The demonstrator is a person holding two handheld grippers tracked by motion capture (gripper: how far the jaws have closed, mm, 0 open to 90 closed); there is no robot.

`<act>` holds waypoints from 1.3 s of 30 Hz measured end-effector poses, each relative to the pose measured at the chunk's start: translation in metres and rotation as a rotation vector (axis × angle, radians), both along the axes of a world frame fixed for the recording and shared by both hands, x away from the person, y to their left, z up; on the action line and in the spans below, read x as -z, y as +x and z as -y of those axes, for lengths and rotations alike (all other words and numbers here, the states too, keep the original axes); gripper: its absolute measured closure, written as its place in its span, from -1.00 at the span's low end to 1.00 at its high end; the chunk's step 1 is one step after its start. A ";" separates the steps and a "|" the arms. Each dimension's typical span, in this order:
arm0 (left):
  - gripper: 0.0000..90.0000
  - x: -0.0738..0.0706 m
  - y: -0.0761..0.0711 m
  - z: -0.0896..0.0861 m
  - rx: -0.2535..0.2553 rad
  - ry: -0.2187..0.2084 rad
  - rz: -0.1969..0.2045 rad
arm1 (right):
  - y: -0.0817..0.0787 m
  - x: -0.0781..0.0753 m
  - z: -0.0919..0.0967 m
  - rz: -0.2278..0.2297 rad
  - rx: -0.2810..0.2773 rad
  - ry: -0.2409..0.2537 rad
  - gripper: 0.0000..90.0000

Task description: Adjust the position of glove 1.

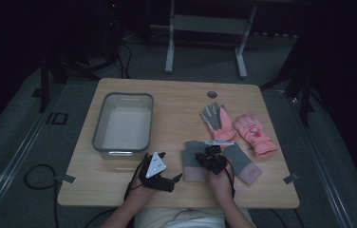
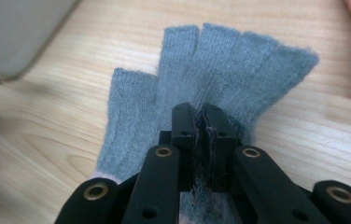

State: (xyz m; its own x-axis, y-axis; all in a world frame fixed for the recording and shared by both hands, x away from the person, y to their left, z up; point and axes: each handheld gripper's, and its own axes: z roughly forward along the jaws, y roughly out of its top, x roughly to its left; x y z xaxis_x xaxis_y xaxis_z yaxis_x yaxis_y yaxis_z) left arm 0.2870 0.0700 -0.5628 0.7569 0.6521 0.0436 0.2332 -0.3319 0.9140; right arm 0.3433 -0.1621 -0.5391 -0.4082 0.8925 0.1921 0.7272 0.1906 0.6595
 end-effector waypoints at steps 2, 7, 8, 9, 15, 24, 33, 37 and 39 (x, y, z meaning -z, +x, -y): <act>-0.95 0.000 0.000 0.000 0.000 -0.001 0.001 | 0.001 0.005 -0.001 -0.007 0.010 -0.004 0.87; -0.95 0.000 0.000 0.000 0.000 0.000 0.002 | 0.001 0.010 -0.001 0.014 0.033 0.005 0.76; -0.95 0.000 0.000 0.000 0.000 0.000 0.002 | 0.001 0.011 -0.001 0.014 0.034 0.008 0.71; -0.95 0.000 0.000 0.000 0.000 0.000 0.002 | 0.001 0.011 -0.001 0.014 0.034 0.008 0.71; -0.95 0.000 0.000 0.000 0.001 0.000 -0.001 | 0.003 -0.005 0.009 0.063 -0.005 0.012 0.41; -0.95 0.000 0.000 0.000 0.001 -0.004 -0.003 | 0.016 -0.042 0.050 0.171 -0.240 -0.047 0.45; -0.95 0.000 0.000 0.000 -0.001 -0.004 -0.002 | 0.017 -0.045 0.114 0.157 -0.377 -0.129 0.52; -0.95 0.000 0.001 -0.001 -0.002 -0.007 -0.004 | 0.017 -0.040 0.136 0.136 -0.391 -0.156 0.47; -0.95 0.000 0.001 -0.001 -0.002 -0.011 -0.003 | 0.017 -0.036 0.143 0.122 -0.391 -0.176 0.44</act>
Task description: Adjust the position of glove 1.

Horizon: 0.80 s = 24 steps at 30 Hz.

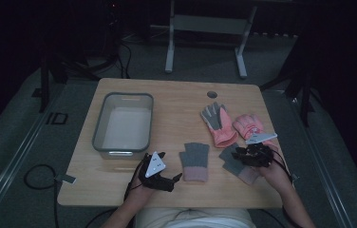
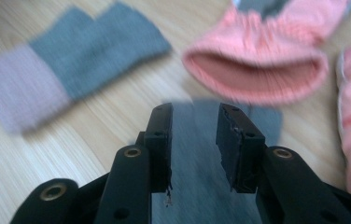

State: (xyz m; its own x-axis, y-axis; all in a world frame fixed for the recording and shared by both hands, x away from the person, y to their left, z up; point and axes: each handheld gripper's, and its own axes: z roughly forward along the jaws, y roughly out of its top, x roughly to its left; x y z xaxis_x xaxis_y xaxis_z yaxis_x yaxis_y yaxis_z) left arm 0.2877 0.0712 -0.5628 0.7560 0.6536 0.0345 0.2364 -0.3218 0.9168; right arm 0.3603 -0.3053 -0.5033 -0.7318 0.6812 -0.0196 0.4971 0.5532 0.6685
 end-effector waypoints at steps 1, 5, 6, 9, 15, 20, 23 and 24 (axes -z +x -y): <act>-0.95 0.000 0.000 0.000 0.000 -0.002 0.000 | 0.000 0.002 0.003 -0.005 0.000 -0.005 0.43; -0.95 0.000 0.000 0.000 -0.001 -0.005 -0.002 | 0.000 0.014 0.009 -0.030 -0.001 -0.010 0.32; -0.95 0.000 0.000 0.000 -0.001 -0.005 -0.002 | 0.000 0.014 0.009 -0.030 -0.001 -0.010 0.32; -0.95 0.000 0.000 -0.001 -0.002 -0.007 -0.001 | 0.001 0.029 0.012 -0.050 0.001 -0.040 0.29; -0.95 0.000 0.000 -0.001 -0.002 -0.018 -0.005 | -0.003 0.038 0.012 -0.024 0.010 -0.038 0.32; -0.95 0.000 0.000 -0.001 -0.001 -0.017 -0.004 | -0.003 0.037 0.012 -0.052 0.021 -0.031 0.65; -0.95 0.000 0.000 -0.002 -0.003 -0.019 -0.005 | -0.008 0.035 0.007 -0.050 0.033 -0.059 0.72; -0.95 0.000 0.000 -0.002 -0.003 -0.019 -0.005 | -0.008 0.035 0.007 -0.050 0.033 -0.059 0.72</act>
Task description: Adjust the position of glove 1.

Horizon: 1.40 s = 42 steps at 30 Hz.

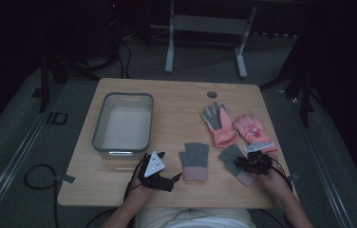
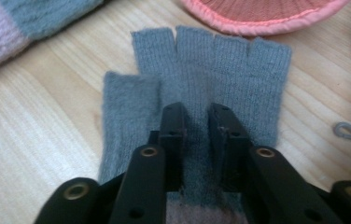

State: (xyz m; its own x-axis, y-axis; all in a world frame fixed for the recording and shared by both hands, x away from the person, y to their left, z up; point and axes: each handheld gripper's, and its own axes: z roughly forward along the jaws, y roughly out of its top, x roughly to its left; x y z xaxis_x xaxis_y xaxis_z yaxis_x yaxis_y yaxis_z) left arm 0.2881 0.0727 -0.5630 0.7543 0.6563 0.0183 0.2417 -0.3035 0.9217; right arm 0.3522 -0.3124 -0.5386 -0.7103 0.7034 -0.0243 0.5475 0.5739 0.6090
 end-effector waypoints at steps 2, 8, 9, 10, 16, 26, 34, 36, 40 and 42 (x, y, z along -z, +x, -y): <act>-0.95 0.000 0.000 -0.001 0.002 -0.001 0.003 | -0.008 -0.002 -0.005 0.001 0.020 -0.012 0.79; -0.95 0.000 0.000 0.000 -0.002 -0.001 0.004 | -0.032 -0.034 -0.009 0.034 0.141 0.093 0.88; -0.95 0.000 -0.001 0.000 -0.007 -0.001 0.005 | -0.036 -0.043 -0.009 0.046 0.162 0.114 0.87; -0.95 0.000 -0.001 0.000 -0.008 -0.003 0.007 | -0.039 -0.050 -0.010 0.055 0.167 0.127 0.88; -0.95 0.000 -0.001 0.000 -0.002 0.008 0.013 | -0.057 -0.070 -0.012 0.075 0.297 0.202 0.88; -0.95 0.000 -0.001 0.000 0.002 0.010 0.014 | -0.070 -0.046 -0.027 0.081 0.489 0.163 0.88; -0.95 0.000 -0.002 0.001 0.005 0.013 0.015 | -0.060 -0.018 -0.027 0.060 0.551 0.144 0.87; -0.95 0.000 -0.002 0.001 0.004 0.014 0.015 | -0.056 -0.012 -0.027 0.048 0.567 0.143 0.87; -0.95 0.000 -0.002 0.001 0.003 0.013 0.014 | -0.047 0.000 -0.027 0.035 0.584 0.139 0.79; -0.95 0.000 -0.002 0.001 0.004 0.014 0.014 | -0.046 0.004 -0.026 0.032 0.593 0.140 0.69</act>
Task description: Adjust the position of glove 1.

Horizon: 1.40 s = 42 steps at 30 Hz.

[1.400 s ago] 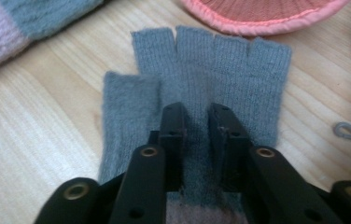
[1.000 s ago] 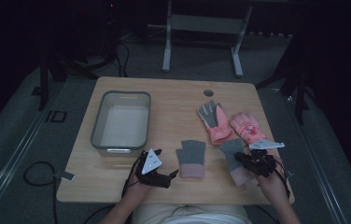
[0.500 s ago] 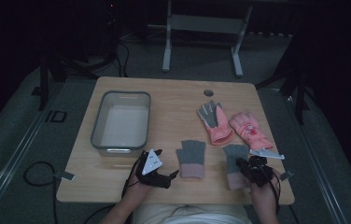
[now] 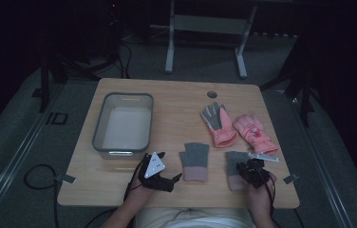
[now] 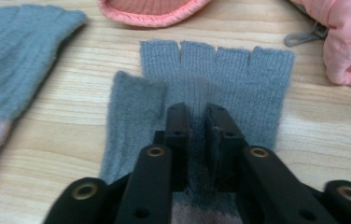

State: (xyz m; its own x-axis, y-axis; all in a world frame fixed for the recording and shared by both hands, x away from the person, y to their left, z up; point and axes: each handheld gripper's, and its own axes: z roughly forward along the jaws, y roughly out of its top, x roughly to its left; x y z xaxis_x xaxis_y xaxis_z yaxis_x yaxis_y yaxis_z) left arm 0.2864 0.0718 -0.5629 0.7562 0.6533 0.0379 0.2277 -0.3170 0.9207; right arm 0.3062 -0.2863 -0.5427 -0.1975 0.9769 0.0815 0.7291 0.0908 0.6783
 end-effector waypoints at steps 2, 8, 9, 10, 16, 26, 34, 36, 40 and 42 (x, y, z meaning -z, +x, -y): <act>-0.95 0.000 0.000 0.000 0.000 0.000 -0.002 | 0.000 0.002 0.000 0.000 -0.001 0.008 0.62; -0.95 0.000 0.000 0.000 0.003 -0.001 -0.002 | 0.003 -0.010 0.007 0.008 -0.038 0.008 0.47; -0.95 0.000 0.000 0.000 0.003 -0.001 -0.002 | 0.004 -0.016 0.010 0.021 -0.065 0.008 0.44; -0.95 0.000 0.000 0.000 0.003 -0.003 -0.002 | 0.004 -0.020 0.013 0.033 -0.081 0.002 0.43; -0.95 0.000 0.000 0.000 -0.001 -0.001 0.000 | 0.005 -0.037 0.028 0.071 -0.265 -0.030 0.42; -0.95 0.000 0.000 0.000 -0.004 -0.003 -0.003 | 0.013 -0.038 0.027 0.016 -0.506 -0.134 0.33; -0.95 0.000 0.000 0.000 -0.005 -0.003 -0.002 | 0.013 -0.009 0.025 -0.061 -0.496 -0.157 0.30; -0.95 0.000 0.000 0.000 -0.004 -0.004 -0.003 | 0.013 -0.005 0.026 -0.055 -0.486 -0.131 0.41; -0.95 0.000 0.001 0.000 -0.005 -0.005 -0.004 | 0.011 -0.004 0.026 -0.050 -0.457 -0.115 0.69; -0.95 0.000 0.001 0.000 -0.005 -0.006 -0.004 | 0.009 -0.004 0.025 -0.045 -0.437 -0.117 0.78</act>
State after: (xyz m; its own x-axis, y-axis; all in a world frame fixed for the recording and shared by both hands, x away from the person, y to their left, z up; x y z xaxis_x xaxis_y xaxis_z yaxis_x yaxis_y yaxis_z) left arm 0.2870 0.0722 -0.5630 0.7531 0.6572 0.0307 0.2333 -0.3104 0.9215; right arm 0.3156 -0.3110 -0.5387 -0.5923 0.8057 -0.0063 0.6336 0.4706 0.6141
